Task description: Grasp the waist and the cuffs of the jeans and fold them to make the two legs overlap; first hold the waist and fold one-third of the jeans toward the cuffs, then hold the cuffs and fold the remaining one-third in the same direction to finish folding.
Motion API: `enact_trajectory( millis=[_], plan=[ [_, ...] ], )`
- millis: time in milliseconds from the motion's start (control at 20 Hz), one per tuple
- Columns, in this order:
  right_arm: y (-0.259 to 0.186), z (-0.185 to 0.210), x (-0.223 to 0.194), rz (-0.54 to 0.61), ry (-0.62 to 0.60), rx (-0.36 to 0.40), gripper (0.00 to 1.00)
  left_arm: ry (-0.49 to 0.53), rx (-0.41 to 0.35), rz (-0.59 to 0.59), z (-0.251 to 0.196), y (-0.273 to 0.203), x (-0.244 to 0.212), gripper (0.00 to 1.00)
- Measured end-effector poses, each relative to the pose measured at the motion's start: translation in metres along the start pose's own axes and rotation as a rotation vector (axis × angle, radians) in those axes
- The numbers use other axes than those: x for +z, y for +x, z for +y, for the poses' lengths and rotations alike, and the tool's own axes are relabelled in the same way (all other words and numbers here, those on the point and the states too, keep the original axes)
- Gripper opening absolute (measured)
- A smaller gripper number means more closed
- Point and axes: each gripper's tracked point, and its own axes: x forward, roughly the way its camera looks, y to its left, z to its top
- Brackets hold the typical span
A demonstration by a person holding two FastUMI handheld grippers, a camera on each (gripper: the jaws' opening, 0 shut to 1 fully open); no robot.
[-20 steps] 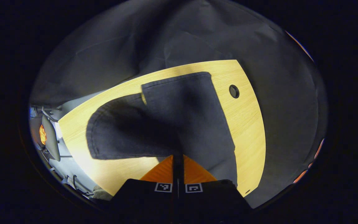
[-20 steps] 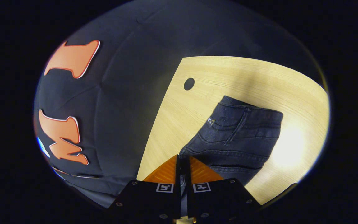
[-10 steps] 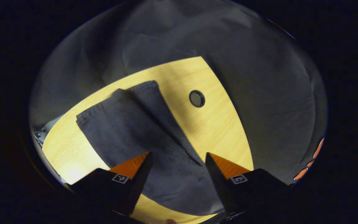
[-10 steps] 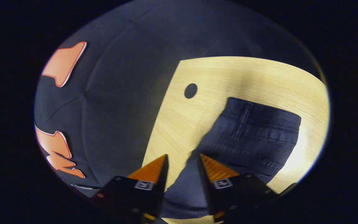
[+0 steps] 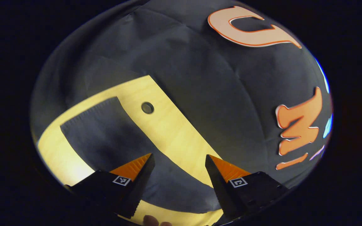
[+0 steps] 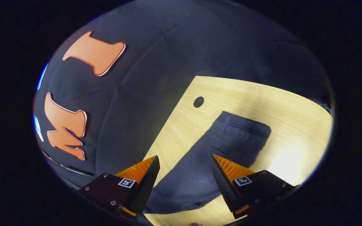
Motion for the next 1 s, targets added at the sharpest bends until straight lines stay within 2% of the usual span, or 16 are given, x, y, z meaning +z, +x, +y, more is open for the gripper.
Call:
enact_trajectory(
  millis=[150,300,450,700,800,1000],
  plan=[
    [-0.004,-0.052,-0.008,0.003,0.058,-0.065,0.98,0.047,-0.043,0.003,-0.007,-0.025,-0.041,0.98],
    [0.001,-0.092,-0.011,-0.009,0.151,-0.103,0.98,0.082,-0.087,-0.035,-0.021,-0.045,-0.056,0.98],
    [0.015,-0.118,-0.008,-0.015,0.191,-0.139,0.98,0.104,-0.115,-0.053,-0.035,-0.056,-0.067,0.98],
    [0.042,-0.123,0.004,-0.009,0.216,-0.140,0.98,0.134,-0.088,-0.058,-0.039,-0.068,-0.076,0.98],
    [0.052,-0.128,0.005,-0.004,0.189,-0.160,0.98,0.144,-0.081,-0.060,-0.039,-0.072,-0.079,0.98],
    [0.067,-0.120,0.002,0.010,0.173,-0.153,0.98,0.169,-0.072,-0.074,-0.043,-0.078,-0.079,0.98]
  ],
)
